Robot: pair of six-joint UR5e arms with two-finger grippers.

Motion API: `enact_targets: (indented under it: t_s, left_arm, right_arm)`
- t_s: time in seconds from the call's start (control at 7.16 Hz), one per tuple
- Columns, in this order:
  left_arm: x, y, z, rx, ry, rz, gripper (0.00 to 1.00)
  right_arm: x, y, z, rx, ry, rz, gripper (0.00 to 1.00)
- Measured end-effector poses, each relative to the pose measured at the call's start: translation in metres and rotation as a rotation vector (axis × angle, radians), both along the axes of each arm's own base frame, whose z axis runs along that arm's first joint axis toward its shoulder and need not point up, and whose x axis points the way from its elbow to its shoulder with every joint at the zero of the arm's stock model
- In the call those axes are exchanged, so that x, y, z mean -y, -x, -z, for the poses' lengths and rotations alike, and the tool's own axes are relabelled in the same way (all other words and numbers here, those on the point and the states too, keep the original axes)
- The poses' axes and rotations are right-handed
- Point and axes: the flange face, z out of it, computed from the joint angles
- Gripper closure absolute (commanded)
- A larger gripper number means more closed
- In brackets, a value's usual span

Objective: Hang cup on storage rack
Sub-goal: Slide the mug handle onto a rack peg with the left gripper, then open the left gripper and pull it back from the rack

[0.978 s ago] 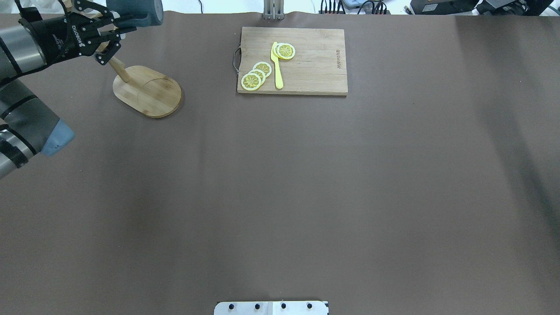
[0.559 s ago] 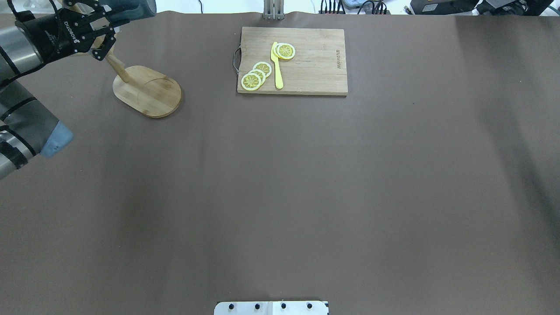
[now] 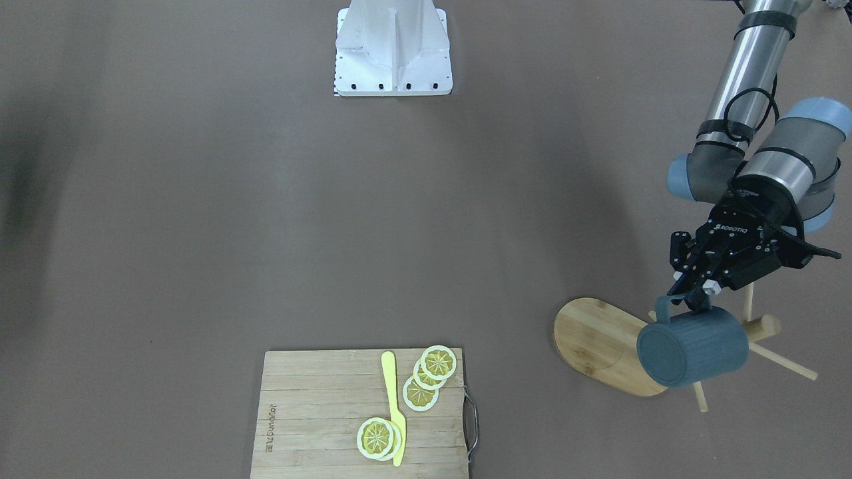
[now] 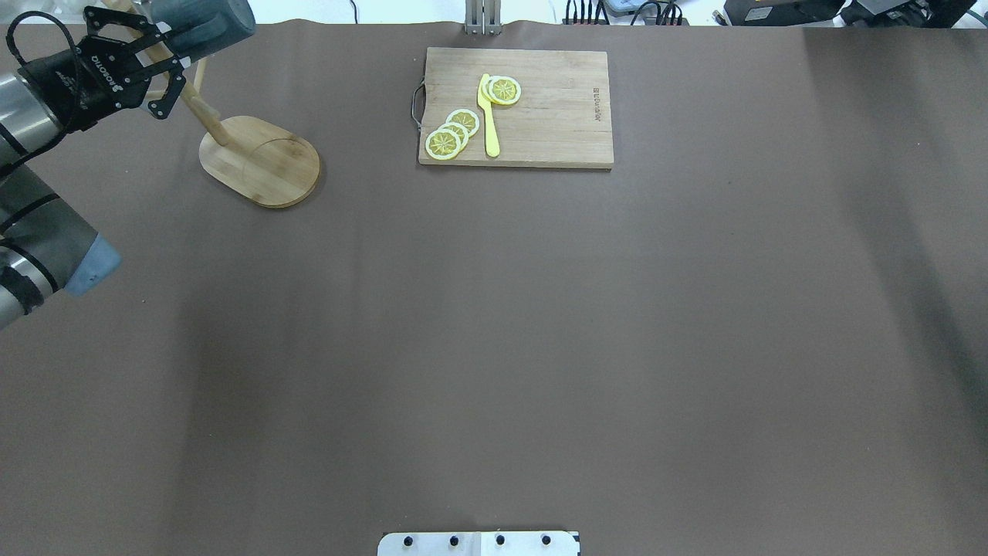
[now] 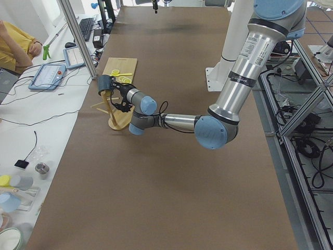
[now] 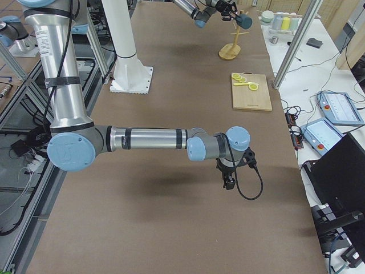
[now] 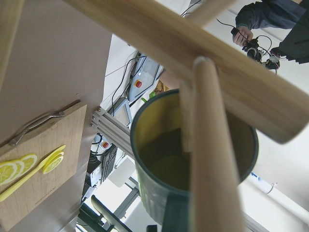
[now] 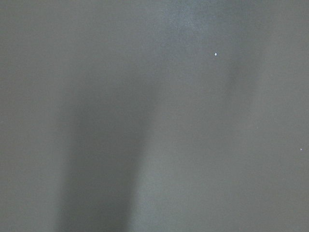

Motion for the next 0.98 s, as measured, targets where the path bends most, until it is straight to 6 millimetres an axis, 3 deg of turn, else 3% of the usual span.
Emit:
enact_targets:
  t_s: [0.14,0.28,0.42,0.7,0.98]
  left_arm:
    - [-0.005,0.0,-0.007,-0.018,0.007,-0.011,1.0]
    - [-0.009,-0.001,-0.012,-0.024,0.012,-0.019,0.69]
    - [-0.011,-0.002,-0.016,-0.022,0.016,-0.023,0.45]
    - [-0.015,-0.002,-0.024,-0.014,0.021,-0.025,0.18]
    - [-0.023,0.002,-0.028,-0.004,0.009,-0.027,0.17]
  right_arm:
    - [0.0,0.0,0.003,0.003,-0.004,0.0,0.0]
    - [0.0,0.0,0.004,0.004,-0.006,-0.001,0.0]
    - [0.0,0.0,0.005,0.005,-0.007,-0.001,0.0]
    - [0.0,0.0,0.007,0.006,-0.01,-0.002,0.0]
    - [0.0,0.0,0.008,0.006,-0.012,-0.002,0.0]
